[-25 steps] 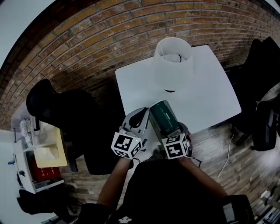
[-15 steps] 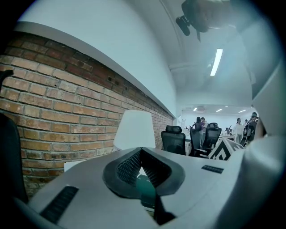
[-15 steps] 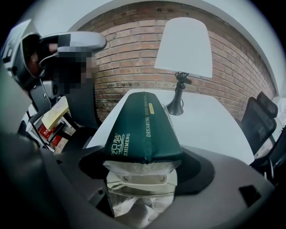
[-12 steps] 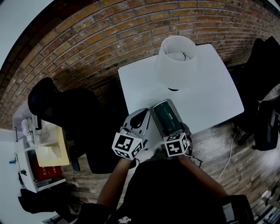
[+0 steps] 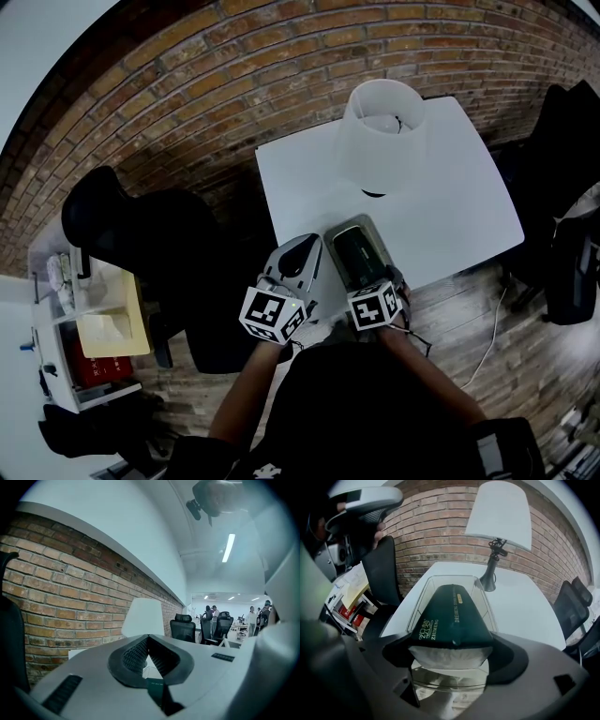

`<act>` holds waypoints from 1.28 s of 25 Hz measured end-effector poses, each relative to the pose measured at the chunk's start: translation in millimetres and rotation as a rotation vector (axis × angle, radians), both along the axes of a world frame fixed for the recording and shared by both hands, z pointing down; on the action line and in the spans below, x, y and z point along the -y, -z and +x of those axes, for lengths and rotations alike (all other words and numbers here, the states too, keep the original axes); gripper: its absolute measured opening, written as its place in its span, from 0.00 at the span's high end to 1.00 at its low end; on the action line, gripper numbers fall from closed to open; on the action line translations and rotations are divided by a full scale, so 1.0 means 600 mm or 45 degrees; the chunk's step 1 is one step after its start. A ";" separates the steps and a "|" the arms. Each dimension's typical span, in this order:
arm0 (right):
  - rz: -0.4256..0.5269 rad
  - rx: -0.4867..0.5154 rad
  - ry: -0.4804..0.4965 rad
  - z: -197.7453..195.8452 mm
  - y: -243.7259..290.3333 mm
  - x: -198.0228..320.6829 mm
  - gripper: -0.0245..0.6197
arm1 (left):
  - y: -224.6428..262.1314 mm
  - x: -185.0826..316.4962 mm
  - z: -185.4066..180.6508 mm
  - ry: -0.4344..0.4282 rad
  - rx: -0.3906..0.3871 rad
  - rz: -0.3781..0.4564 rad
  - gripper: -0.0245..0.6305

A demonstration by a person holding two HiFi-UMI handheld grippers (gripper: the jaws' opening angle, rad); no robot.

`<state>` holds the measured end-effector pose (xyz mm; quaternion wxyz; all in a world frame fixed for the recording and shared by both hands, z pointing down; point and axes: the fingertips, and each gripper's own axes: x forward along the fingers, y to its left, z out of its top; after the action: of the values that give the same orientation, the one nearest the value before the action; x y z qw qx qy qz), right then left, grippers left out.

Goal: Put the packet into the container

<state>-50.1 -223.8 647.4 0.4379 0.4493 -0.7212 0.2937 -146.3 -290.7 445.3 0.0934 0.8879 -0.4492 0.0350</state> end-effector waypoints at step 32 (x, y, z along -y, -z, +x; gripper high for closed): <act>0.200 0.323 0.291 -0.006 0.141 0.019 0.64 | 0.019 0.027 0.039 0.033 -0.075 0.045 0.96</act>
<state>-53.5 -235.0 563.1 0.3376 0.3565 -0.8377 0.2392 -122.7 -307.0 434.1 0.0913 0.8841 -0.4582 -0.0004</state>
